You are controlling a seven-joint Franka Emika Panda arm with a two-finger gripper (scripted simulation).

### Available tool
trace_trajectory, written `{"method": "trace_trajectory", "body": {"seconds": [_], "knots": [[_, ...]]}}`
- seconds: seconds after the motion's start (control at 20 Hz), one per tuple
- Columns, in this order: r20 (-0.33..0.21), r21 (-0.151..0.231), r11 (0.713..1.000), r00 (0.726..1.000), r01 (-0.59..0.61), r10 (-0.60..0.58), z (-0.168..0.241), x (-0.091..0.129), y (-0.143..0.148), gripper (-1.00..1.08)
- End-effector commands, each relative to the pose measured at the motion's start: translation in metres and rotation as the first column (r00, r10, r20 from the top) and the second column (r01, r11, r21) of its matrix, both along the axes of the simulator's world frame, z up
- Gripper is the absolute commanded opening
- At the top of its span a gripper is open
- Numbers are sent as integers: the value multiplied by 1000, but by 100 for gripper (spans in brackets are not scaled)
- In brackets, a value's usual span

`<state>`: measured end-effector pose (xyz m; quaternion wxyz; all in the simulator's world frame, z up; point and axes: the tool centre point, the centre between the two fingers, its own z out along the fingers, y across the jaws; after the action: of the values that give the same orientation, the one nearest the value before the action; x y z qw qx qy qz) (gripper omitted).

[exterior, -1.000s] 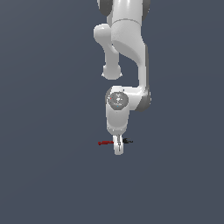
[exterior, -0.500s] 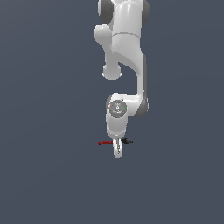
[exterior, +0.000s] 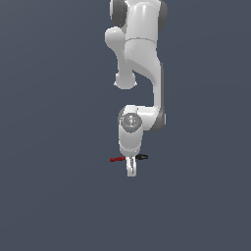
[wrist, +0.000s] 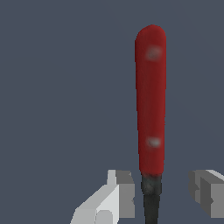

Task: Pick up the object and move it to a goal position.

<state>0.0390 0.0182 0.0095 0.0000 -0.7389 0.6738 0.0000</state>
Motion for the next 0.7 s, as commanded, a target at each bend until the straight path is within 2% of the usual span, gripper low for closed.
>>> {"method": "trace_trajectory", "body": {"seconds": [0.0,0.35,0.65], "knots": [[0,0,1000,1000,-2,2,-3,0,2,-100],[9,1,1000,1000,-4,4,8,4,1,-100],[57,4,1000,998,-26,26,51,24,8,-100]]}}
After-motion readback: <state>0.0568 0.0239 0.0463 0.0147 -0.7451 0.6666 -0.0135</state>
